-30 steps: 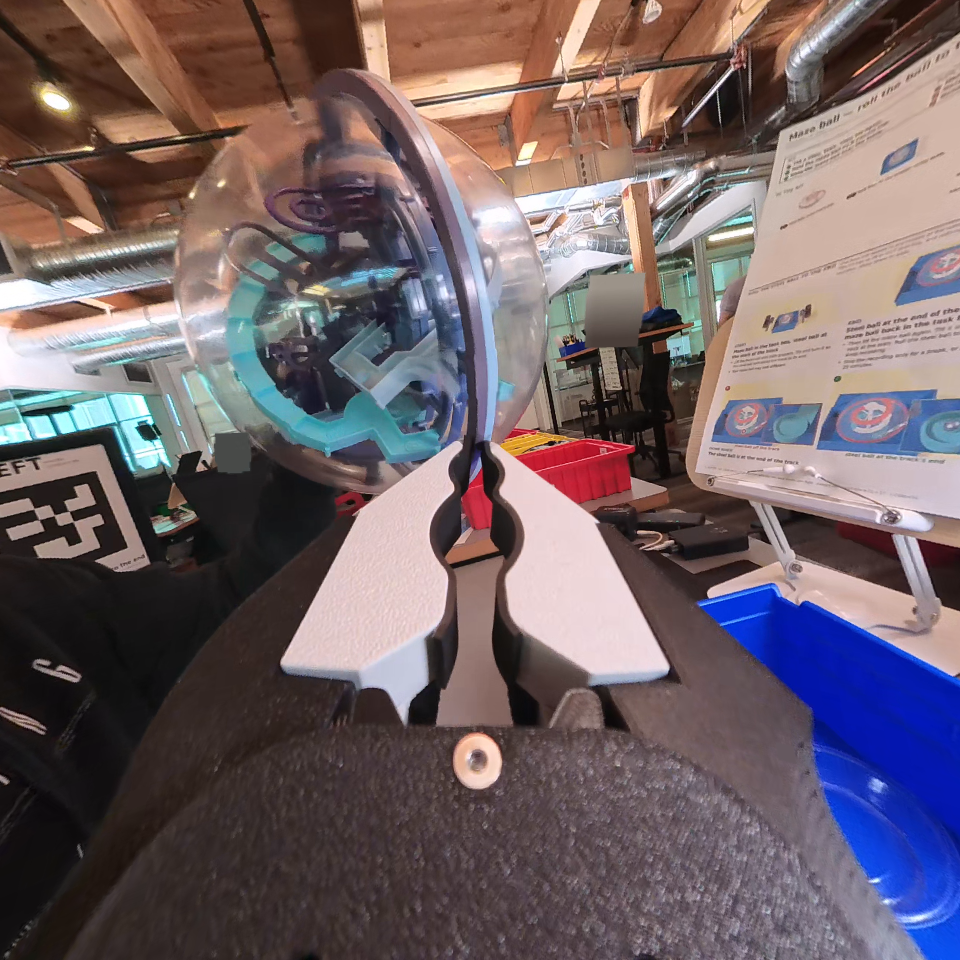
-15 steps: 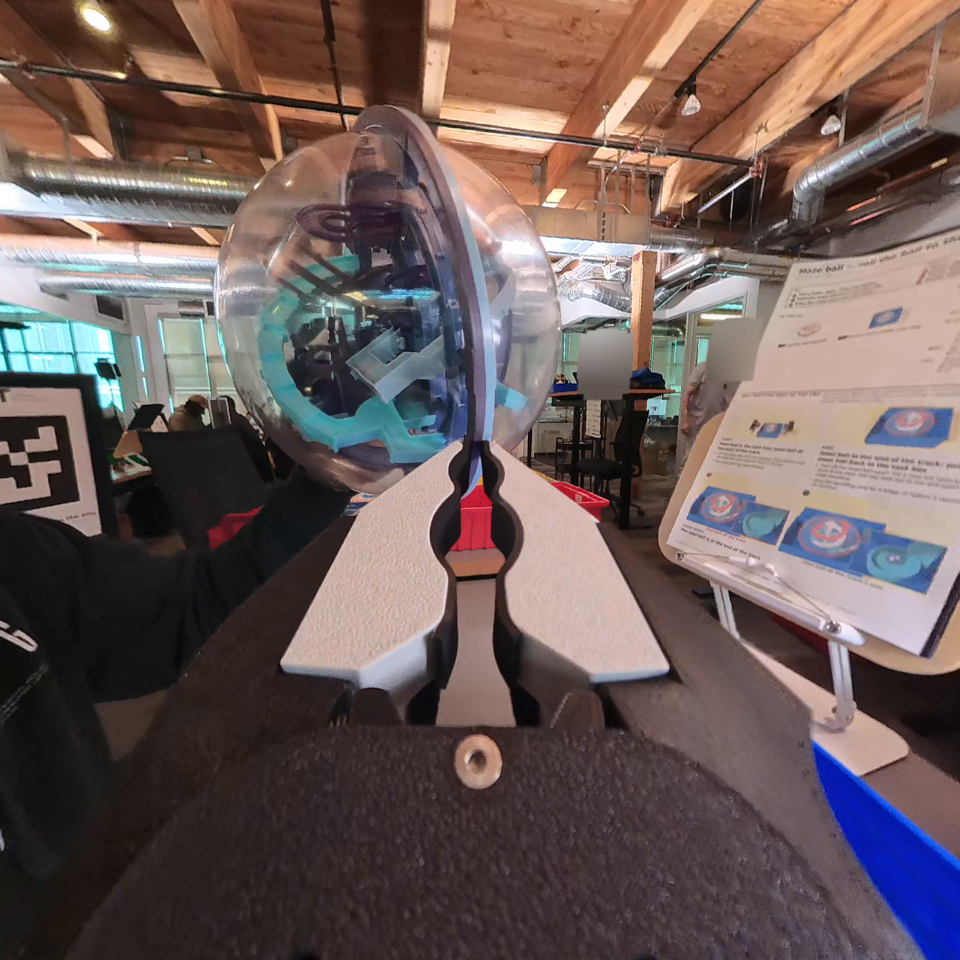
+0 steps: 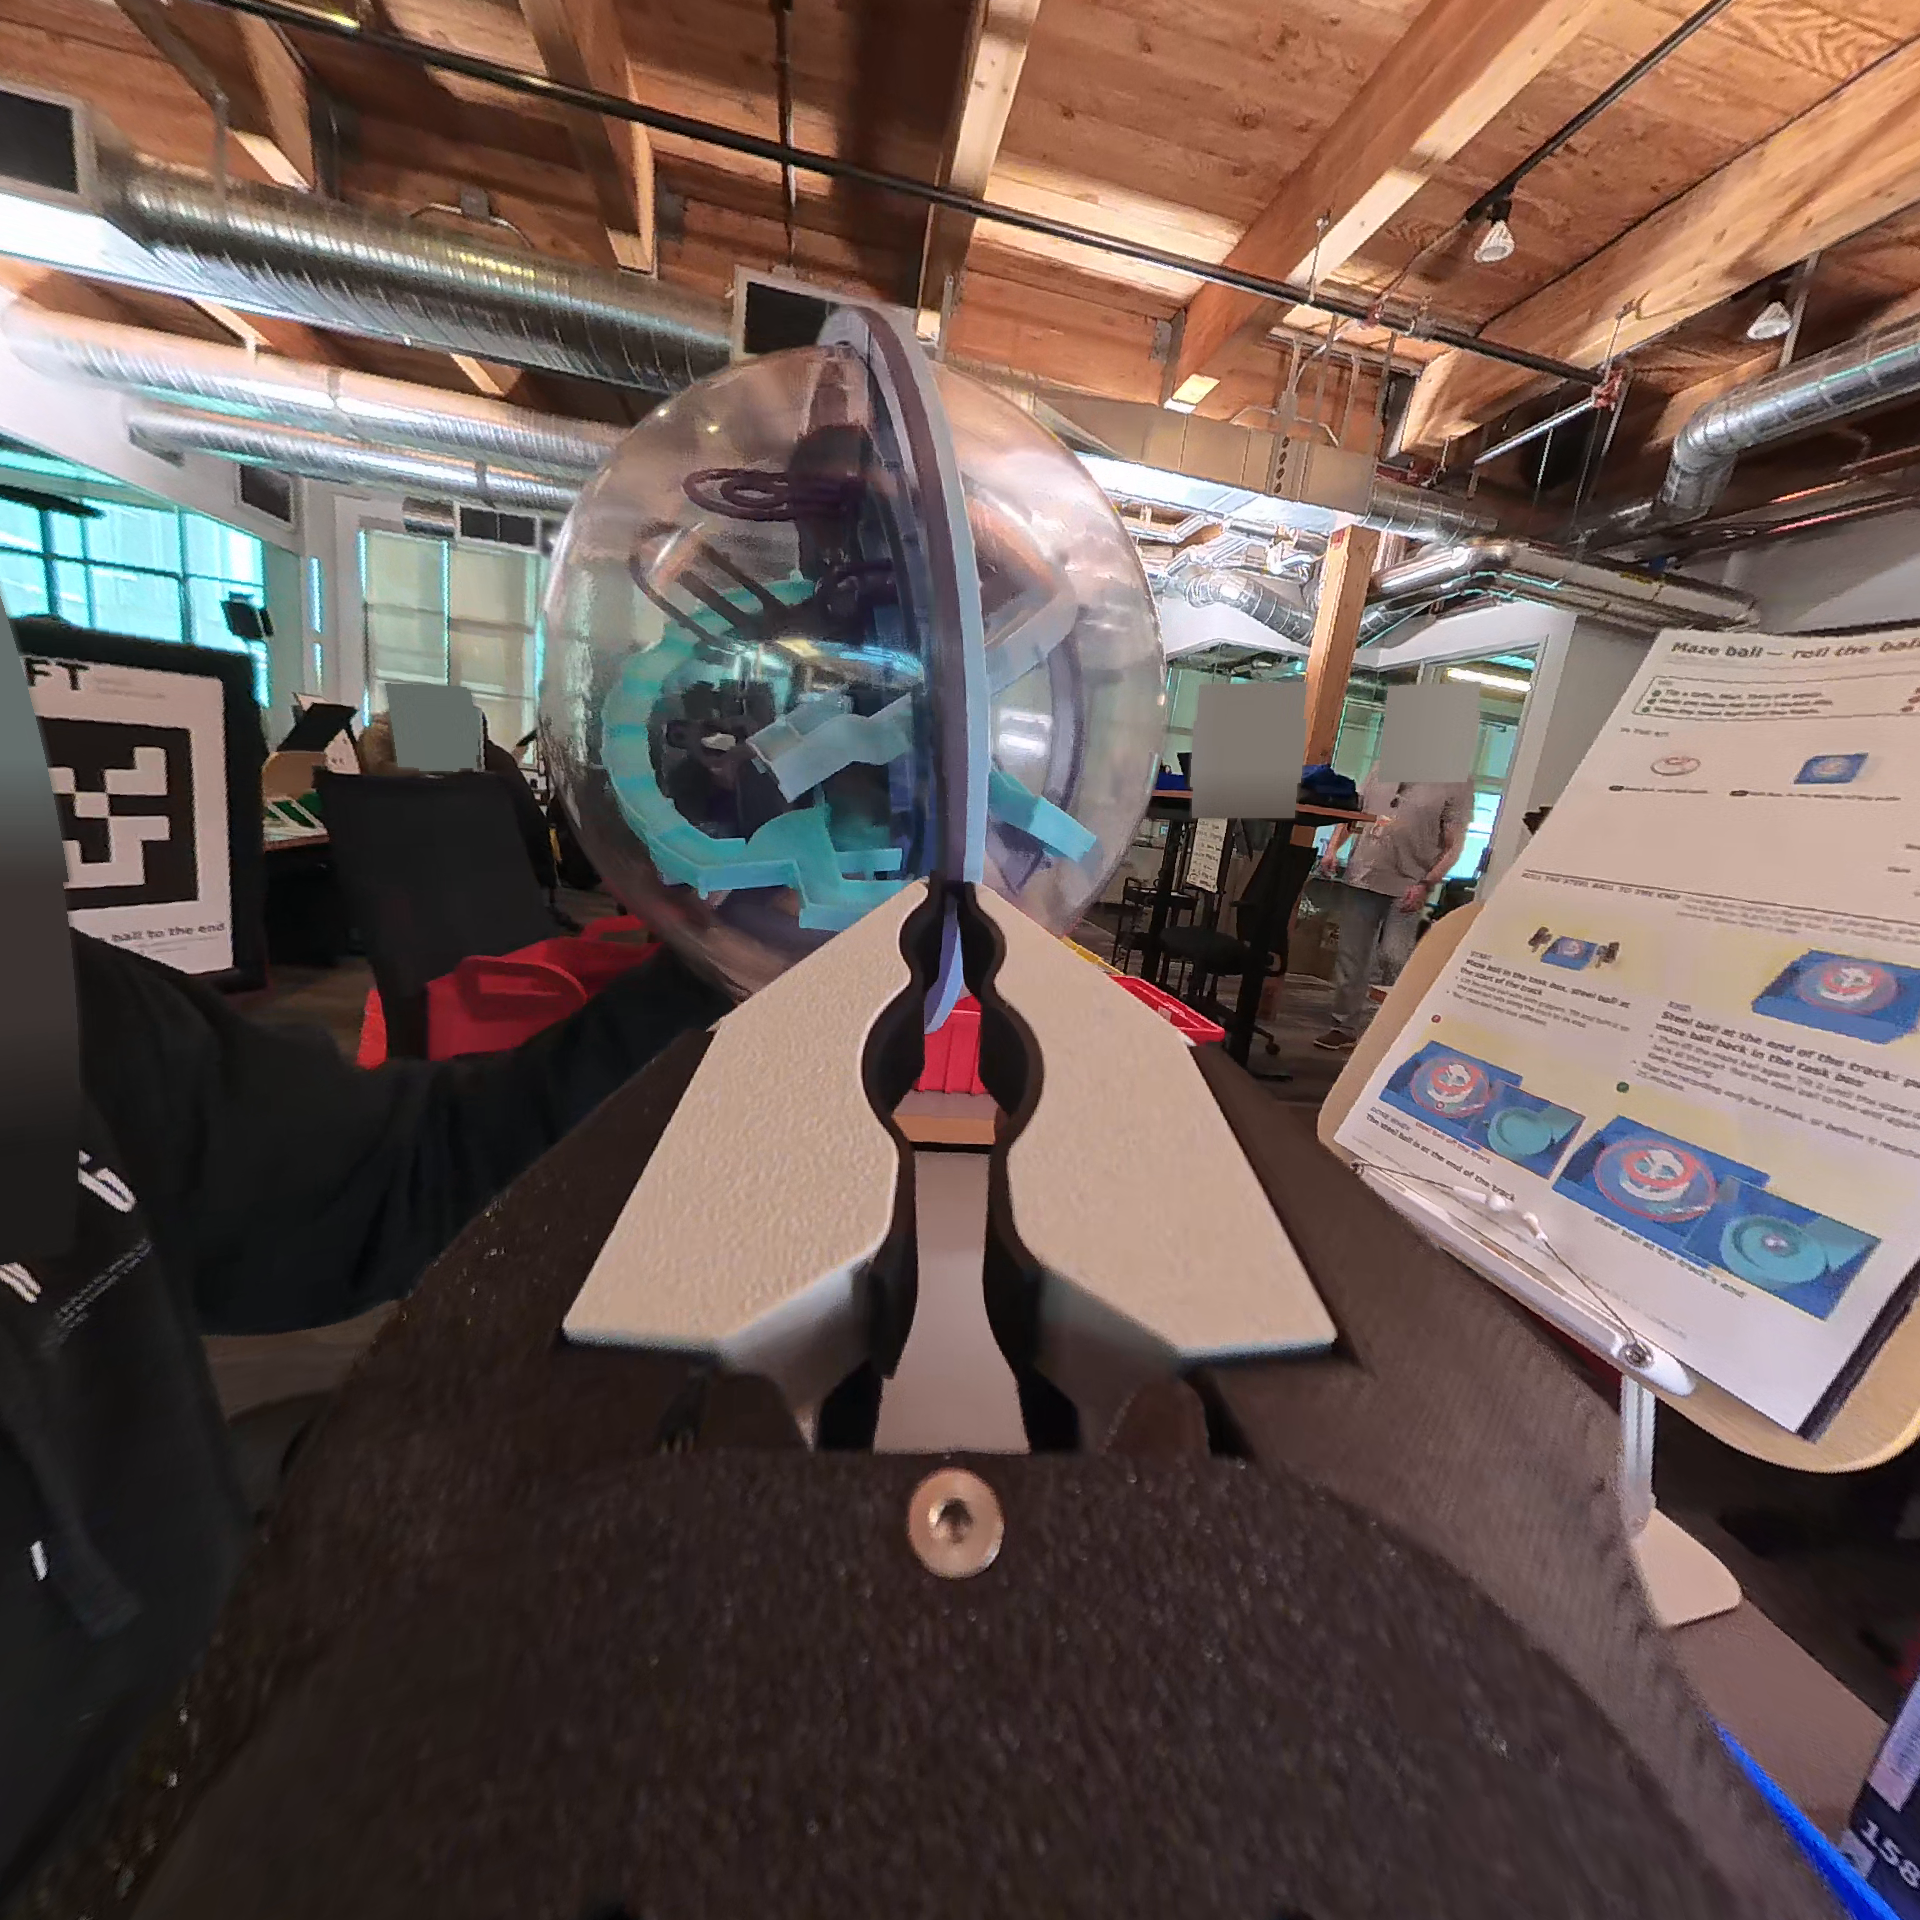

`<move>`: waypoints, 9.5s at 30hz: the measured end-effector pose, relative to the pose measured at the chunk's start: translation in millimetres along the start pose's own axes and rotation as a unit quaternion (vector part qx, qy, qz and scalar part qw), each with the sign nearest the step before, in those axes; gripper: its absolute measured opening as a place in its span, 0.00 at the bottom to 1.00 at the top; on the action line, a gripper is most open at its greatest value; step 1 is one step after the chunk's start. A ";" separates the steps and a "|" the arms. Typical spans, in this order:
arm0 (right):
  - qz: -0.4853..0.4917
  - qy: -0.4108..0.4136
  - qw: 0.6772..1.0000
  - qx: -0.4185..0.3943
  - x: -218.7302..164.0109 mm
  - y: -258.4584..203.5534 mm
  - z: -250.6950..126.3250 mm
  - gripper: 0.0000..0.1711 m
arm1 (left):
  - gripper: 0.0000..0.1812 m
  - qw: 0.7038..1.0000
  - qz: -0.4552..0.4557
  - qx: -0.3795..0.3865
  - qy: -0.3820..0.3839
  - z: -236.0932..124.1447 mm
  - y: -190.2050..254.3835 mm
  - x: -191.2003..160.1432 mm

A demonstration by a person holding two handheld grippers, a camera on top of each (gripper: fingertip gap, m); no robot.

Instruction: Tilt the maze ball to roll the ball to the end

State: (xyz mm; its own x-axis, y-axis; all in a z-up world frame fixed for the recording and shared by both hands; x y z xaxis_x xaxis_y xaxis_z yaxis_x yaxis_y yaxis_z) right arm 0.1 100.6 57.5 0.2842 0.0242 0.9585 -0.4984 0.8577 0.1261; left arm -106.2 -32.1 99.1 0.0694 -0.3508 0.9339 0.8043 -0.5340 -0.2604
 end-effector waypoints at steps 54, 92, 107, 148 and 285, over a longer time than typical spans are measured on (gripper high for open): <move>-0.025 0.014 0.999 0.035 48.3 -17.4 -9.8 0.04 | 0.05 0.997 -0.038 -0.026 0.059 8.1 8.0 -16.8; -0.007 0.048 0.999 0.017 12.5 13.3 -10.2 0.04 | 0.04 0.994 -0.060 -0.026 0.090 5.8 -16.9 -53.9; -0.019 0.049 0.999 0.002 14.0 13.4 -19.8 0.04 | 0.04 0.992 -0.054 -0.023 0.112 12.8 -9.7 -58.6; -0.098 0.129 0.985 0.060 114.7 -32.5 7.2 0.03 | 0.04 0.989 0.121 -0.034 0.079 14.7 40.3 79.2; 0.026 -0.369 0.928 -0.036 -250.2 -34.2 -62.5 0.65 | 0.60 0.916 -0.234 -0.087 -0.313 16.9 51.8 -298.5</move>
State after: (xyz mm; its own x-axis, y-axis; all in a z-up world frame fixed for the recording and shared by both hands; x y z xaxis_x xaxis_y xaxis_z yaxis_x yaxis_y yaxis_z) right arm -2.7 97.3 -202.6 -0.3914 -0.2686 0.8802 -0.4313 0.8984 0.0824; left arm -75.4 58.0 -189.0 0.1101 0.4281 0.8970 0.7297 -0.6476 0.2195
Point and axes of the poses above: each gripper's, where its closed fingertips meet, z out along the fingers, x out of its top, y = z × x across the jaws, the point moved 1 cm from there along -z, back along the fingers, and after that the axes turned 7 degrees about -y, right-handed, at the moved point
